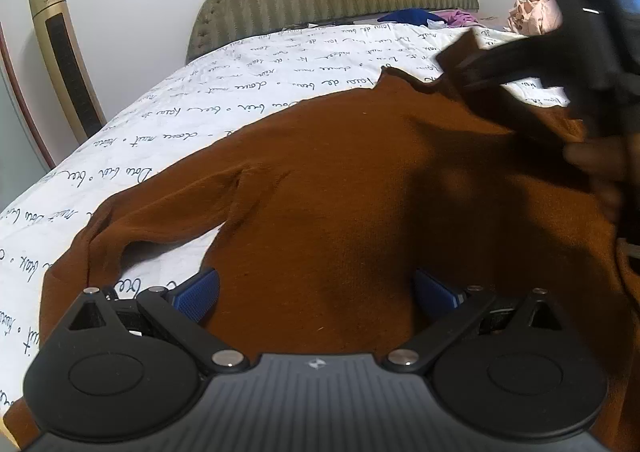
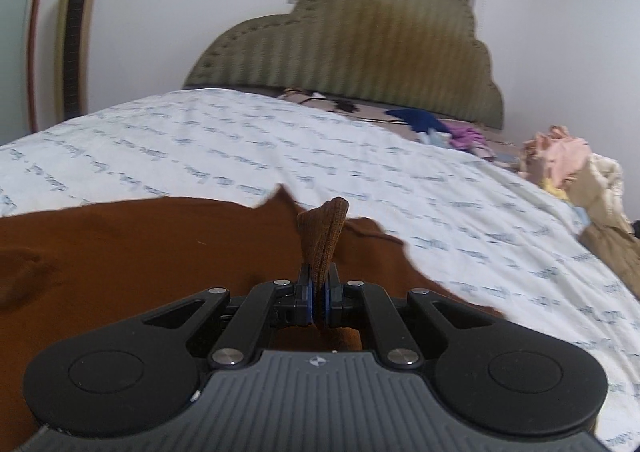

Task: Fold small clothes
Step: 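Lift the cuff with the right gripper, lay it across the body, release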

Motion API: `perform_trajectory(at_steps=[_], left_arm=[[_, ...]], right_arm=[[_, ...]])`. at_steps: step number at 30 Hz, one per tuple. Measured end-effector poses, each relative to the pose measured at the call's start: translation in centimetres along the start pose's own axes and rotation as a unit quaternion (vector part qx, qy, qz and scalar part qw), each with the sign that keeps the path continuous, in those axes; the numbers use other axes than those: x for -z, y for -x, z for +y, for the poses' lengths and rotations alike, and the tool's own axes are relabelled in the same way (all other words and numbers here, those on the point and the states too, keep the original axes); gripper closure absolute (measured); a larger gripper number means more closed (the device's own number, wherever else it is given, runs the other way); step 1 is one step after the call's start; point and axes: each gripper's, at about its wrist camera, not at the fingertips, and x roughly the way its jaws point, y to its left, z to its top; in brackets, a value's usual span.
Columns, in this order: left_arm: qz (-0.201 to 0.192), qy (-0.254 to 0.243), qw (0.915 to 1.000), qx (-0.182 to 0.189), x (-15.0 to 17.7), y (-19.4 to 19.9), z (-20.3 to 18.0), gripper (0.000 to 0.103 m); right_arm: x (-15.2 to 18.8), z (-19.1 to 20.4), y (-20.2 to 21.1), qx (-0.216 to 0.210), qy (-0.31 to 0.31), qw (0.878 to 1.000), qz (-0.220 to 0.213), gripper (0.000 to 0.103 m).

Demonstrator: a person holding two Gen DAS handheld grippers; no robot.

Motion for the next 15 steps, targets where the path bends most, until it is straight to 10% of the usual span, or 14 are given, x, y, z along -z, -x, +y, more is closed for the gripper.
perform_trajectory(at_steps=[15], left_arm=[[-0.005, 0.004, 1.0, -0.005, 0.4, 0.7, 0.8, 0.0]], right_arm=[[-2.8, 8.4, -3.2, -0.08, 0.035, 0.996, 0.012, 0.093]])
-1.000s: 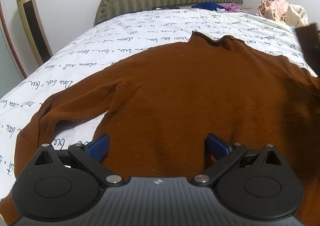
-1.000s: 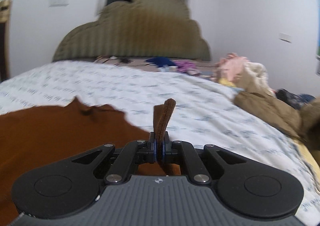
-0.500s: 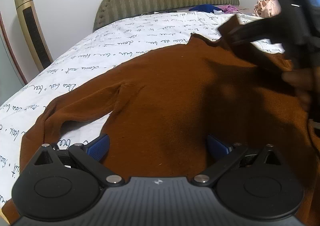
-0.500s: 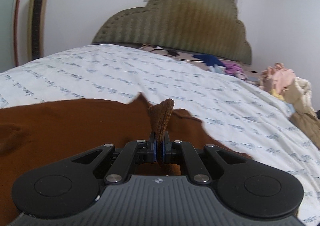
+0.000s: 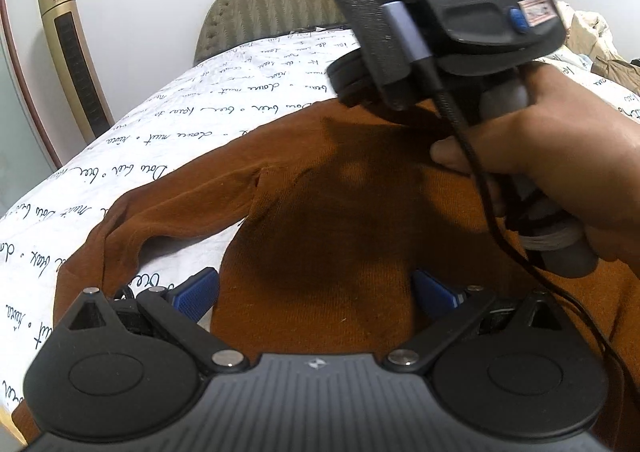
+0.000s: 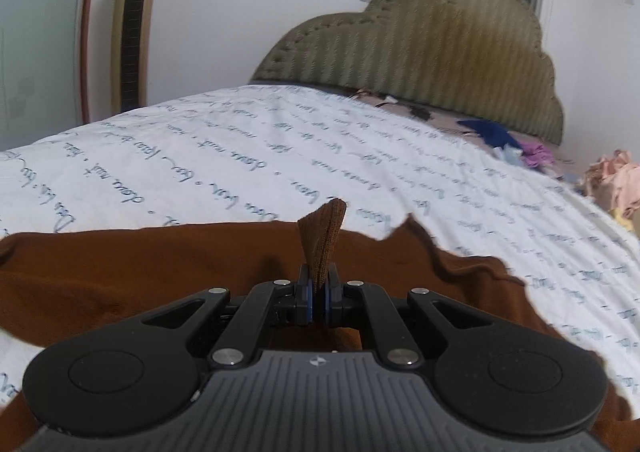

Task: Fold small clothes
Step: 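Lift the cuff with the right gripper, lay it across the body, release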

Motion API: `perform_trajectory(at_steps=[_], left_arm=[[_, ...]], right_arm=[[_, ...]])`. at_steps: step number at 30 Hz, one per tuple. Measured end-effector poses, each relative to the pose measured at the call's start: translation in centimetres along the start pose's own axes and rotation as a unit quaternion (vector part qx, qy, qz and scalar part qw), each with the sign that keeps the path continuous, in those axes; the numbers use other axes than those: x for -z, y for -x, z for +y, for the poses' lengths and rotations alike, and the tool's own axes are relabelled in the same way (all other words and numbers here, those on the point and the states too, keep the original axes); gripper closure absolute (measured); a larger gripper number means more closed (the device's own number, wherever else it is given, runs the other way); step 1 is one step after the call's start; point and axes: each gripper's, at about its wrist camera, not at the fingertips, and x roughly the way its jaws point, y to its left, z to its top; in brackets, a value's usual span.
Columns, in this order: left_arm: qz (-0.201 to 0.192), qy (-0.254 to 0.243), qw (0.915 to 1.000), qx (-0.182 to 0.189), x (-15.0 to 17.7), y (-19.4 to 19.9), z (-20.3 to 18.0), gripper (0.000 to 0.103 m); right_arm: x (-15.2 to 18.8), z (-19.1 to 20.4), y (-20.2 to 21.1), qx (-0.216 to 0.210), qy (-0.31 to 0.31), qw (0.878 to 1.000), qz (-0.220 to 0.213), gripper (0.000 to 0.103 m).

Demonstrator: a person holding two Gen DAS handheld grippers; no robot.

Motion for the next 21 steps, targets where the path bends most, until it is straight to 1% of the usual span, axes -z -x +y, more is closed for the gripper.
perform_trajectory(at_steps=[2, 3, 4, 5, 6, 7, 8, 10, 12, 15, 16, 18, 21], left_arm=[[0.0, -0.002, 1.0, -0.001, 0.1, 0.1, -0.1, 0.0], [0.0, -0.003, 1.0, -0.002, 0.1, 0.1, 0.0, 0.0], [0.0, -0.002, 1.0, -0.002, 0.1, 0.2, 0.1, 0.0], [0.0, -0.001, 1.0, -0.002, 0.1, 0.2, 0.2, 0.0], [0.0, 0.001, 1.0, -0.003, 0.2, 0.2, 0.2, 0.0], [0.0, 0.003, 1.0, -0.002, 0.2, 0.2, 0.3, 0.0], [0.0, 0.004, 1.0, -0.002, 0.1, 0.2, 0.3, 0.0], [-0.001, 0.005, 1.0, -0.005, 0.1, 0.2, 0.2, 0.0], [-0.001, 0.002, 1.0, -0.01, 0.2, 0.1, -0.1, 0.0], [0.0, 0.0, 0.9999, -0.011, 0.3, 0.3, -0.1, 0.0], [0.0, 0.0, 0.9999, -0.01, 0.3, 0.5, 0.0, 0.0], [-0.003, 0.0, 0.9999, -0.01, 0.4, 0.8, 0.3, 0.0], [-0.004, 0.002, 0.9999, -0.015, 0.4, 1.3, 0.8, 0.0]], right_arm=[[0.1, 0.2, -0.6, -0.032, 0.002, 0.999, 0.022, 0.092], [0.4, 0.2, -0.7, -0.052, 0.002, 0.998, 0.031, 0.089], [0.6, 0.2, -0.6, -0.069, -0.002, 0.997, 0.033, 0.076], [0.8, -0.1, -0.2, -0.075, -0.015, 0.997, 0.026, 0.057], [0.9, -0.7, 0.5, -0.076, -0.033, 0.996, 0.014, 0.048], [0.9, -1.3, 1.2, -0.079, -0.05, 0.996, 0.006, 0.042], [1.0, -2.1, 1.7, -0.087, -0.067, 0.994, 0.003, 0.043], [1.0, -3.2, 2.5, -0.113, -0.089, 0.989, 0.013, 0.043], [1.2, -3.3, 2.4, -0.128, -0.083, 0.987, 0.04, 0.043], [2.4, -2.2, 0.9, -0.11, -0.037, 0.989, 0.096, 0.042], [2.8, -1.8, 0.6, -0.104, -0.027, 0.989, 0.103, 0.042], [3.2, -1.9, 1.2, -0.092, -0.036, 0.991, 0.086, 0.042], [3.1, -3.3, 3.0, -0.107, -0.085, 0.989, 0.054, 0.036]])
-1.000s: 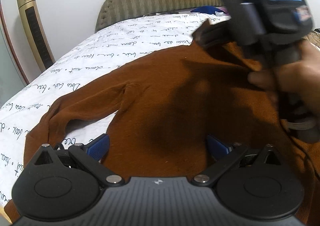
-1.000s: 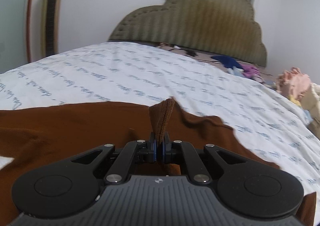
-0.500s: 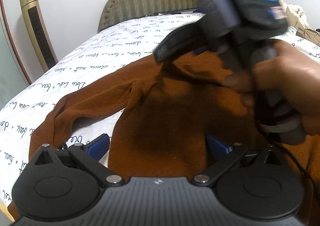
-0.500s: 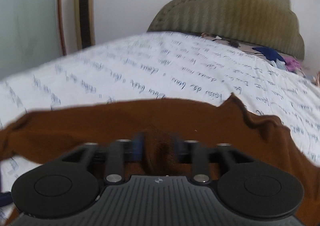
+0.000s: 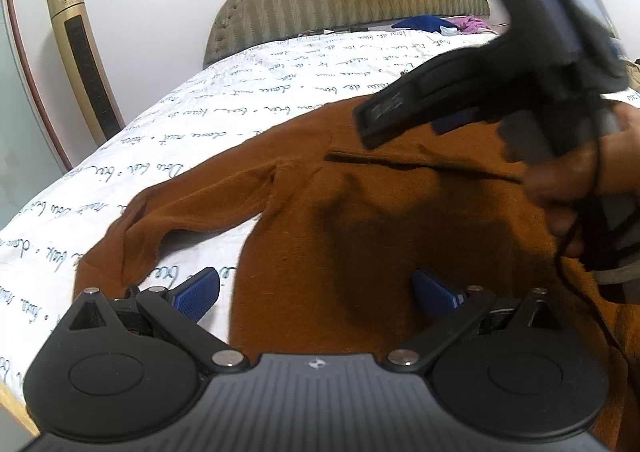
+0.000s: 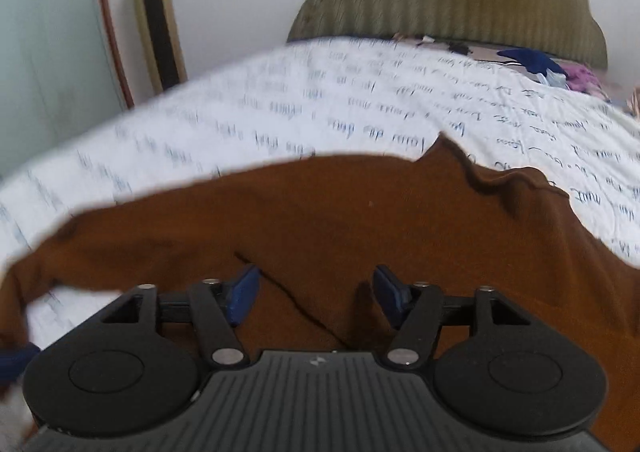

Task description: Fold small clothes

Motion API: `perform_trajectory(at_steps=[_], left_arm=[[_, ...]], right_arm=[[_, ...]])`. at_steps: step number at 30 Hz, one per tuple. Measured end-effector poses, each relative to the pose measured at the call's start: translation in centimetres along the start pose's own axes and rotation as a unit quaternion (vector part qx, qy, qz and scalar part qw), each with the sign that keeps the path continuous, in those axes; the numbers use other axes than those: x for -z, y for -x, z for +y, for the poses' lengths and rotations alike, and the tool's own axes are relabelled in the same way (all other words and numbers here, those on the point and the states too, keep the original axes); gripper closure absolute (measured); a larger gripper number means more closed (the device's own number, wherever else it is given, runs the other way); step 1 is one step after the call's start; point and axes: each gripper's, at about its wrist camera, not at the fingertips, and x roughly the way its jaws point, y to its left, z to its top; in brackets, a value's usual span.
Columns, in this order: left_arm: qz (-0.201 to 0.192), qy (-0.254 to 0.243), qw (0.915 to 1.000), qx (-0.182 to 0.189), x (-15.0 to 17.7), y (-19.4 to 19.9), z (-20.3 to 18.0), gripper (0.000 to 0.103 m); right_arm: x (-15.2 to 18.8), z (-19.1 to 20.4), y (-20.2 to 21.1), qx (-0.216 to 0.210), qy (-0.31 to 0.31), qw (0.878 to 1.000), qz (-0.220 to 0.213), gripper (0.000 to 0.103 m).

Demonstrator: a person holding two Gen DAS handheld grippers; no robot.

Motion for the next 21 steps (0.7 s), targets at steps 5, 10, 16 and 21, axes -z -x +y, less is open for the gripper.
perform_trajectory(at_steps=[5, 10, 16, 21], left_arm=[[-0.016, 0.012, 0.9992, -0.034, 0.3, 2.1, 2.2, 0.0], [-0.026, 0.052, 0.9941, -0.091, 1.1, 4.4, 8.3, 0.0], [-0.011, 0.162, 0.9609, -0.224, 2.4, 6.1, 18.9, 0.0], [-0.001, 0.239, 0.9529, -0.186, 3.5, 7.1, 24.5, 0.0]], right_arm=[[0.7, -0.5, 2.4, -0.008, -0.016, 1.0, -0.012, 0.032], [1.4, 1.0, 4.1, -0.035, 0.007, 0.999, -0.025, 0.032], [1.7, 6.1, 4.8, -0.088, 0.059, 0.994, -0.019, 0.027], [2.2, 10.7, 4.4, -0.189, 0.085, 0.977, 0.039, 0.024]])
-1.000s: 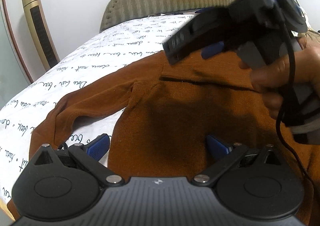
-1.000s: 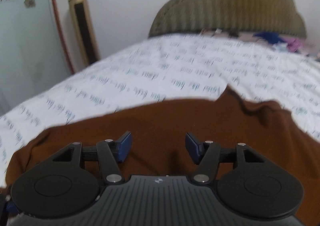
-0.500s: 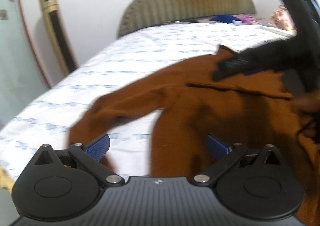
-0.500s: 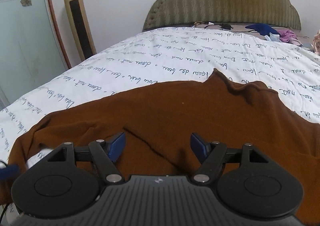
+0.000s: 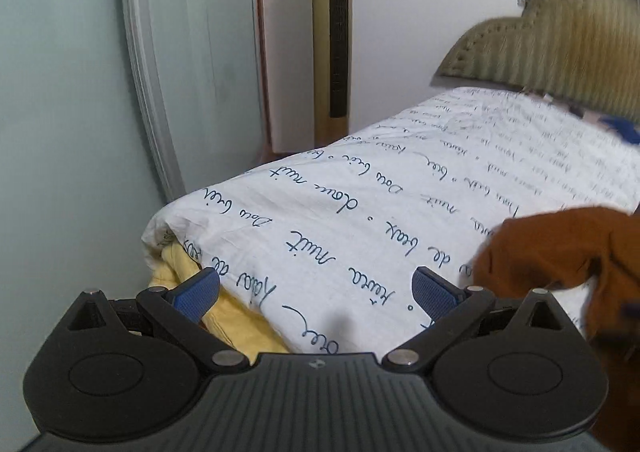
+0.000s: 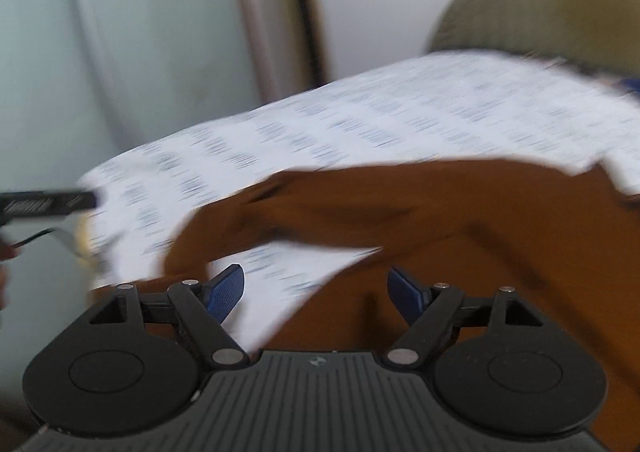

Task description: Fold small clothes

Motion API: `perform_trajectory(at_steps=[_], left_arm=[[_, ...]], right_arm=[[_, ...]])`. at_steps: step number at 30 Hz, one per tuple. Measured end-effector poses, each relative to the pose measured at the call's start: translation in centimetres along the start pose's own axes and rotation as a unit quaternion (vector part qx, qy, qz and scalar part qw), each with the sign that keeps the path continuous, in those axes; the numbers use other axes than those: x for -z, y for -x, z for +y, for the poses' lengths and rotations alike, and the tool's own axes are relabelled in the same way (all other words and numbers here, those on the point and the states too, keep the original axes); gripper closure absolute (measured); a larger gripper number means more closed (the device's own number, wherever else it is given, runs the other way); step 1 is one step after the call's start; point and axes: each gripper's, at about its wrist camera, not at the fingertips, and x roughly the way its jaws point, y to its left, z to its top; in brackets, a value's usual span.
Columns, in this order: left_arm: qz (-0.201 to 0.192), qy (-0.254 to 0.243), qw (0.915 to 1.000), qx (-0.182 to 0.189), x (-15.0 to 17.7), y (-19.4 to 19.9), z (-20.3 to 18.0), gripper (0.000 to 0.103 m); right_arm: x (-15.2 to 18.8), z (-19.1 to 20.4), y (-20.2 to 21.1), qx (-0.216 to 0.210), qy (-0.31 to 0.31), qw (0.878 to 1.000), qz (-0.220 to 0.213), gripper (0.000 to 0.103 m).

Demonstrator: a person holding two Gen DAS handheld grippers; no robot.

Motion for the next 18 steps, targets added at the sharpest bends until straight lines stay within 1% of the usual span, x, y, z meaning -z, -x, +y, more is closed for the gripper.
perform_trajectory(at_steps=[1, 2, 3, 4, 5, 6, 7, 8, 9, 10, 12, 13, 14, 15, 16, 18], left_arm=[[-0.007, 0.002, 0.9999, -0.013, -0.1, 0.5, 0.3, 0.0], [-0.024, 0.001, 0.9988, -0.042, -0.3, 1.1, 0.5, 0.0], [-0.047, -0.003, 0.9959, -0.077, -0.5, 1.5, 0.9, 0.0], [-0.068, -0.007, 0.9917, -0.109, -0.7, 1.9, 1.2, 0.0], [-0.09, -0.011, 0.9855, -0.143, -0.9, 2.3, 1.6, 0.0], [-0.107, -0.012, 0.9795, -0.17, -1.1, 2.7, 2.2, 0.0], [-0.119, -0.01, 0.9743, -0.191, -1.3, 3.0, 2.7, 0.0], [-0.124, -0.003, 0.9718, -0.201, -1.4, 3.4, 3.2, 0.0], [-0.127, 0.007, 0.9714, -0.2, -1.6, 3.6, 3.8, 0.0], [-0.128, 0.016, 0.973, -0.191, -1.6, 3.8, 4.3, 0.0], [-0.12, 0.025, 0.98, -0.157, -1.4, 3.9, 5.0, 0.0], [-0.112, 0.025, 0.9833, -0.142, -1.3, 3.8, 5.1, 0.0], [-0.102, 0.023, 0.986, -0.13, -1.2, 3.5, 5.0, 0.0], [-0.094, 0.017, 0.9882, -0.12, -1.0, 3.3, 4.8, 0.0], [-0.087, 0.009, 0.9902, -0.109, -0.7, 3.1, 4.5, 0.0], [-0.074, -0.011, 0.9943, -0.076, -0.1, 2.3, 3.6, 0.0]], right_arm=[[0.1, 0.7, -0.6, -0.029, -0.001, 0.999, 0.018, 0.021], [0.2, 1.4, -1.2, -0.054, 0.0, 0.998, 0.032, 0.018], [0.3, 2.1, -1.8, -0.078, 0.002, 0.996, 0.048, 0.016], [0.5, 2.7, -2.6, -0.098, 0.003, 0.993, 0.066, 0.015], [0.6, 3.4, -3.4, -0.112, 0.003, 0.99, 0.082, 0.015], [0.8, 4.2, -4.0, -0.119, 0.001, 0.988, 0.094, 0.015], [0.6, 4.8, -4.7, -0.125, -0.001, 0.987, 0.102, 0.013], [0.2, 5.4, -5.2, -0.139, -0.007, 0.985, 0.106, 0.014], [-0.5, 5.9, -5.5, -0.166, -0.02, 0.98, 0.105, 0.014], [-1.4, 6.3, -5.5, -0.203, -0.04, 0.974, 0.093, 0.014], [-3.7, 6.7, -4.8, -0.278, -0.083, 0.956, 0.048, 0.014], [-4.9, 6.7, -4.3, -0.307, -0.102, 0.946, 0.022, 0.012], [-5.9, 6.6, -3.9, -0.323, -0.112, 0.94, -0.001, 0.009], [-6.7, 6.5, -3.4, -0.324, -0.115, 0.939, -0.02, 0.008], [-7.3, 6.3, -2.9, -0.309, -0.116, 0.943, -0.034, 0.007], [-7.7, 5.7, -2.3, -0.268, -0.114, 0.956, -0.039, 0.007]])
